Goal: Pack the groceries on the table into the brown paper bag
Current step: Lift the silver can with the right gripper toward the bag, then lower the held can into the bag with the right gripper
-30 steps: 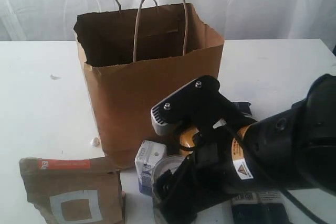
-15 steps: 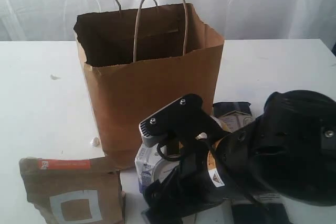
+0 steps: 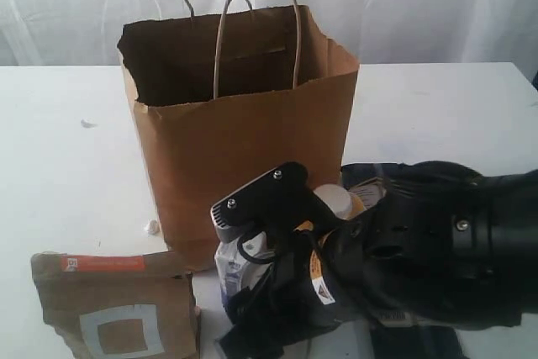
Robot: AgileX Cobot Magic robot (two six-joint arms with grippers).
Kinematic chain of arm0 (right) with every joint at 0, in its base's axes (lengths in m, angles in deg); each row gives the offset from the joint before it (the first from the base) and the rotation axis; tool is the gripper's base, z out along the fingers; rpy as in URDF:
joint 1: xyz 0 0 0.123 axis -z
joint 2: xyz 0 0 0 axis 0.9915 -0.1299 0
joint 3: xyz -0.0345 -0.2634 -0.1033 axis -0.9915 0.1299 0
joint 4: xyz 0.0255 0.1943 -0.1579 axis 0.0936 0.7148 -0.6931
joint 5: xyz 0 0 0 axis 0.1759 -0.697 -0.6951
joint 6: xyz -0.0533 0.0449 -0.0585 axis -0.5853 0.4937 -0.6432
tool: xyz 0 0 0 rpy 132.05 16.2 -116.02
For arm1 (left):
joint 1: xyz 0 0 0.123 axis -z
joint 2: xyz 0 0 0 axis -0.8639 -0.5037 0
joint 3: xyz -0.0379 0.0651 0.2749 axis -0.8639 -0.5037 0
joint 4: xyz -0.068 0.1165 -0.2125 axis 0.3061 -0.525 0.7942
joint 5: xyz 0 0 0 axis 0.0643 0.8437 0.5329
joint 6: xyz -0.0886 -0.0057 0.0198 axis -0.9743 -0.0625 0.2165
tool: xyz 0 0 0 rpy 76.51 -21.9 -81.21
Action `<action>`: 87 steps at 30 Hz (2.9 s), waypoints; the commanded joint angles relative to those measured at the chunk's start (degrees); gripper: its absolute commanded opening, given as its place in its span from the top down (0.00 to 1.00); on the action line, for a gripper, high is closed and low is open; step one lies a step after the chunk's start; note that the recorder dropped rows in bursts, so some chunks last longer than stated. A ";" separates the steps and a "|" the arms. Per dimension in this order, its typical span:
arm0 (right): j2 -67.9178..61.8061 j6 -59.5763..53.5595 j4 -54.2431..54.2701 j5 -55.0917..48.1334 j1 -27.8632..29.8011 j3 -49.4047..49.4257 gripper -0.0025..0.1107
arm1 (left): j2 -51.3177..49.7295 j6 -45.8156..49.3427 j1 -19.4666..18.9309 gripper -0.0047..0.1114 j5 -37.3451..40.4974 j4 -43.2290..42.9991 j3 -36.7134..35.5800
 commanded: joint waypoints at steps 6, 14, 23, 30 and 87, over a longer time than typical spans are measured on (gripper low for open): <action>3.59 3.97 -3.50 -1.55 0.02 -1.17 0.80 | 0.28 -0.27 0.27 0.96 -0.35 0.82 -0.29; 20.03 3.83 -5.74 -15.83 0.02 -1.17 0.97 | 0.28 -0.27 0.27 0.96 -0.35 0.82 -0.29; 31.11 0.95 -9.73 -26.50 0.02 -11.02 0.98 | 0.28 -0.27 0.27 0.96 -0.35 0.82 -0.29; 30.67 1.16 -19.74 -30.49 0.02 -22.31 0.98 | 0.28 -0.27 0.27 0.96 -0.35 0.82 -0.29; -15.00 -31.15 5.50 -24.53 18.79 -57.81 0.91 | 0.28 -0.27 0.27 0.96 -0.35 0.82 -0.29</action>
